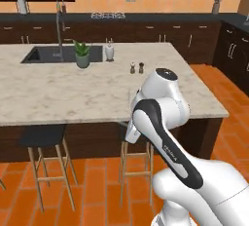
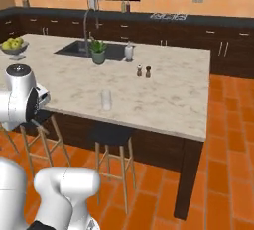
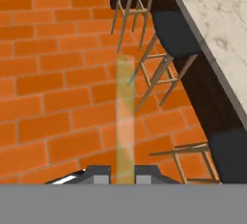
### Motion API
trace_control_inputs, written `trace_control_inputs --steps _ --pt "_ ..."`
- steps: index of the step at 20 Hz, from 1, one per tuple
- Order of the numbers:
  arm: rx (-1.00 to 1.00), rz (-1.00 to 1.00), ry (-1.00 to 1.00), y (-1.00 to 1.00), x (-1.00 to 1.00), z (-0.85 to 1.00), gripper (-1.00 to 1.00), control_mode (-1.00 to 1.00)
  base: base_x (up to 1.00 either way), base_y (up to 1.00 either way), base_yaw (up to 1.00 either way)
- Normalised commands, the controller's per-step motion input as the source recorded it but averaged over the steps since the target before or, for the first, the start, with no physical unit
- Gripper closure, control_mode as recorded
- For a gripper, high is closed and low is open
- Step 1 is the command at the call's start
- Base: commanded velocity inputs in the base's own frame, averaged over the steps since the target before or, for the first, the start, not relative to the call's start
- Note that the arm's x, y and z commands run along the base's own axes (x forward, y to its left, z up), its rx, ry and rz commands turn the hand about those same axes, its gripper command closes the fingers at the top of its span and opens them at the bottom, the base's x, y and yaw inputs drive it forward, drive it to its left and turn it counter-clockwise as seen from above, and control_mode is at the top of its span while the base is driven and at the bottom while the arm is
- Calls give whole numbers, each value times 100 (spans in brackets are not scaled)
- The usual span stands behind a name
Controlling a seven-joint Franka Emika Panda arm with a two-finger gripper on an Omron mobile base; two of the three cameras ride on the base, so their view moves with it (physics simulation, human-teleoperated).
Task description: Take a straw from the drawer in front and place it inside the glass cup on the dining counter.
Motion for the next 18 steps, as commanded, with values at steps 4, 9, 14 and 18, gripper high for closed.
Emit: trace_control_inputs --steps 4,9,14,18 --pt "0 0 0 0 0 0 100 100 59 53 -60" --pt "0 0 0 0 0 0 100 100 64 51 -47" --pt "0 0 0 0 0 0 100 100 70 55 -23" --pt "0 0 0 0 0 0 100 100 84 58 -5"
